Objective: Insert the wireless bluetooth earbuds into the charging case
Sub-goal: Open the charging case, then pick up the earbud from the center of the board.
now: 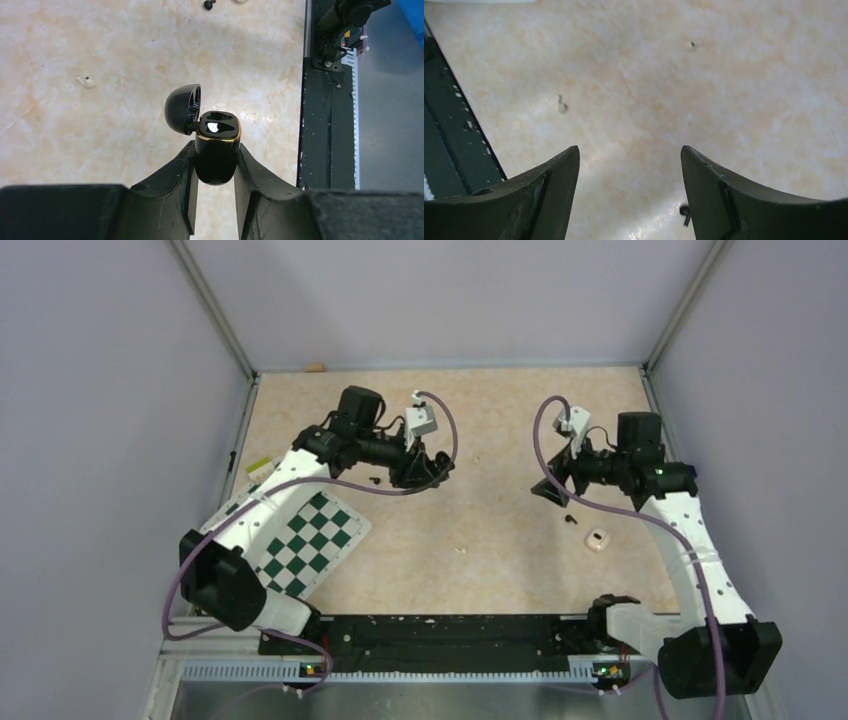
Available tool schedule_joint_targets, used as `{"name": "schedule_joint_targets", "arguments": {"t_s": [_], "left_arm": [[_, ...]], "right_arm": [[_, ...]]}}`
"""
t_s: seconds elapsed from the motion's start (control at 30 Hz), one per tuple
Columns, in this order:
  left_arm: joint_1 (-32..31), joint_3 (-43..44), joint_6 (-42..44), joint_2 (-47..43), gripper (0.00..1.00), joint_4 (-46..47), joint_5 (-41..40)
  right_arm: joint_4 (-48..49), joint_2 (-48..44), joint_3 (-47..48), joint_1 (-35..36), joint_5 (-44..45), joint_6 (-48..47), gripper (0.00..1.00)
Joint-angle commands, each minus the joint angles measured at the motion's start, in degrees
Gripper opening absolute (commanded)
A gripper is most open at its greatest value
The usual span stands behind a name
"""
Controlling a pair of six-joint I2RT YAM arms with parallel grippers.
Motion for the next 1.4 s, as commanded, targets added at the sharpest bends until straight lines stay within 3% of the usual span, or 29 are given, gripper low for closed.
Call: {"name": "schedule_joint_targets", "arguments": {"t_s": [0.0,0.1,0.3,0.73,1.03,1.37], "left_arm": [[1.52,-2.92,4.00,-3.75,0.00,-3.49,-0.93],[1.73,-5.33,5.10,-5.61,0.00,-3.38,-2.61],[2.58,-10.67,5.75,-9.50,0.00,-0.54,-4.12],[3.64,-13.19,4.30,-10.11,0.00,2.17,-2.27],[3.79,-14.02,3.65,-9.49,0.00,3.32,-2.42],[5.20,-14.51,3.31,-9.47,0.00,3.84,-1.24]], "right_arm": [[-7.17,-0.05,-5.55,-9.26,2.12,-10.14,0.73],[-7.23,0.77,-8.58,-12.91,6.89,-14.07,0.71],[-1.85,2.09,-14.36,-13.59,21.48,-16.76,0.64],[9.59,5.15,-21.33,-12.23,37.18,-18.26,0.57],[11.95,5.20,-23.50,-4.13,39.14,-16.90,0.60],[12.82,8.13,-21.01,3.88,43.84,-21.93,0.58]]}}
